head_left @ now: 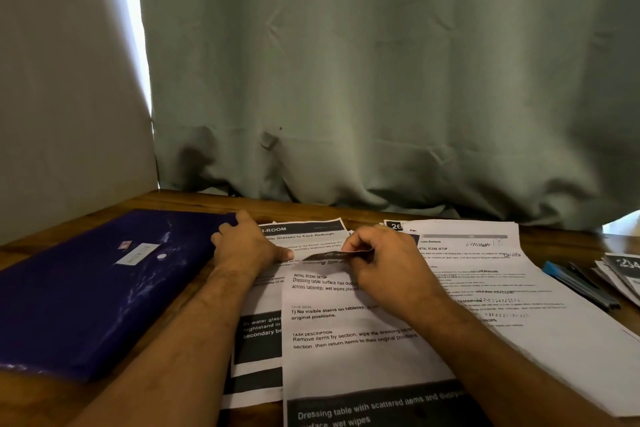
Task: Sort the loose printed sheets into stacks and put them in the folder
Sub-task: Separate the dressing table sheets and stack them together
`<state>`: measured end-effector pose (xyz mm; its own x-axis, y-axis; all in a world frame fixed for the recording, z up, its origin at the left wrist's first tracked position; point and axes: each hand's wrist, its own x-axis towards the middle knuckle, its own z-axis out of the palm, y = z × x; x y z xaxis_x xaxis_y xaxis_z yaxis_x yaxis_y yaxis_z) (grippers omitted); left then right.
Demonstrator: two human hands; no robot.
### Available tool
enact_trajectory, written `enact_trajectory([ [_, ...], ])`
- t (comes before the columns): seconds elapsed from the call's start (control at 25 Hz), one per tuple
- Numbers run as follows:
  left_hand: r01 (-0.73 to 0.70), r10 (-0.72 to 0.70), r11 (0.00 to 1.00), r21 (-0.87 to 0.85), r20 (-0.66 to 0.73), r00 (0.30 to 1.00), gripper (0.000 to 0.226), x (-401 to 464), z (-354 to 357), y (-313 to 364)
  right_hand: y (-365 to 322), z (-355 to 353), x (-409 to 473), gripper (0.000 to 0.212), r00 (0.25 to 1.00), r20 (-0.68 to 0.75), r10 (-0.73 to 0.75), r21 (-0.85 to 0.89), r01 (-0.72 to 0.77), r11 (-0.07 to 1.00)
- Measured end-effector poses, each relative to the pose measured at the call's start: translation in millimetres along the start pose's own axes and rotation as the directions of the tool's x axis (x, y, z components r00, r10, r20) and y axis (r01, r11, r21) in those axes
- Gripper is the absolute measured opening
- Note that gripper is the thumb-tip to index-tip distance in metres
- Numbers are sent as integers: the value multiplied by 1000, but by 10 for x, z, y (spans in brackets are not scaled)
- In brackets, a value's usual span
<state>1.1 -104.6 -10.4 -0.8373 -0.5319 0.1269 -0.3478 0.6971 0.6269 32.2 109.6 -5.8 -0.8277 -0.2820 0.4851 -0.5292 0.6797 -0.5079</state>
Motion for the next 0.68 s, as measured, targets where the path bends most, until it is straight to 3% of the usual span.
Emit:
enact_trajectory([
  [0.16, -31, 7, 958, -285, -85, 996, 84, 62, -28, -43, -44, 34, 24, 12, 997, -61, -35, 35, 38, 999],
  [0.32, -155, 130, 870, -469, -85, 988, 15, 72, -38, -55, -111, 16, 119, 10, 992, -112, -49, 20, 52, 998],
  [0.36, -164, 162, 821, -547, -52, 985, 7, 70, -50, -55, -129, 7, 144, 11, 990, -134, -42, 49, 49, 998],
  [0.52, -68, 310, 654, -753, 185, 932, 12, 83, -155, -118, -169, 35, 171, 57, 991, -132, 14, 132, 4, 991],
  [0.6, -36, 393, 664, -747, 307, 867, 16, 104, -209, -193, -181, 72, 170, 77, 996, -80, 43, 130, -32, 991],
  [0.68, -4, 428, 699, -715, 414, 803, 17, 118, -231, -264, -200, 105, 151, 78, 998, -35, 52, 86, -49, 995],
])
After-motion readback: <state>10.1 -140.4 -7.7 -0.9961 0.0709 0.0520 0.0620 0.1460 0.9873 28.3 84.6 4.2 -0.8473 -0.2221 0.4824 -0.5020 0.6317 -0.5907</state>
